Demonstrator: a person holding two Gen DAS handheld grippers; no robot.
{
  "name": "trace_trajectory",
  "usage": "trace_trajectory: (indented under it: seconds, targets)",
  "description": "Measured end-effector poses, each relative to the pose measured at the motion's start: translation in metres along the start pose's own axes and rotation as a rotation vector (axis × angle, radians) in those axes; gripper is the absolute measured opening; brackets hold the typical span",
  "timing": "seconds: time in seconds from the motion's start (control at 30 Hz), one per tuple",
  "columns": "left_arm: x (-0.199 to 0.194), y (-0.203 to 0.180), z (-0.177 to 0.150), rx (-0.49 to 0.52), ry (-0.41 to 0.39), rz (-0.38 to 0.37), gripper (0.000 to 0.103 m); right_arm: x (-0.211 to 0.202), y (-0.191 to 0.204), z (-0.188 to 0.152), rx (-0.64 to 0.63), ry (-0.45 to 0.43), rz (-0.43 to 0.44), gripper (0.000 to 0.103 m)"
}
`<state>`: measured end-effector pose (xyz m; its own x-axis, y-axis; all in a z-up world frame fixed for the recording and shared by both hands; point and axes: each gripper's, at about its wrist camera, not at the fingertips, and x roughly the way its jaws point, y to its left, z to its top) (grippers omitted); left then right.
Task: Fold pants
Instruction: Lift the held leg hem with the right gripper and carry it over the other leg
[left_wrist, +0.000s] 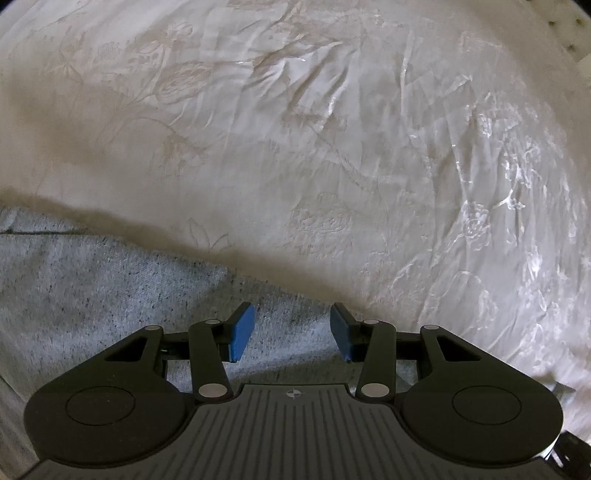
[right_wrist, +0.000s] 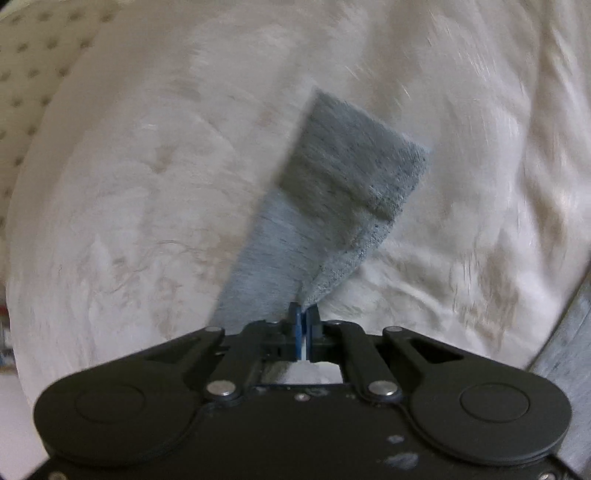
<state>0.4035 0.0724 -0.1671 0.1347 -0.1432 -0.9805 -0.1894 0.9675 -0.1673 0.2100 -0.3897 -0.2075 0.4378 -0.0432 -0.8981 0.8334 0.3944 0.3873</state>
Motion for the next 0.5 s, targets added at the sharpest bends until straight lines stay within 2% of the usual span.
trace_trajectory:
  seconds: [0.07,0.23,0.4,0.5]
  targets:
    - [0.001,0.001,0.001,-0.008,0.003,-0.001,0.044,-0.025,0.012,-0.005,-0.078,-0.05,0.018,0.004]
    - [0.005,0.001,0.003,-0.041,0.021,-0.017,0.044,-0.073,0.018,-0.008,-0.14,-0.107,0.079,0.004]
    - [0.007,-0.003,0.009,-0.07,0.029,-0.027,0.044,-0.083,0.01,-0.006,-0.155,-0.075,0.062,0.004]
    - [0.013,-0.006,0.015,-0.076,0.05,0.018,0.044,-0.083,0.002,-0.01,-0.151,-0.057,0.05,0.004]
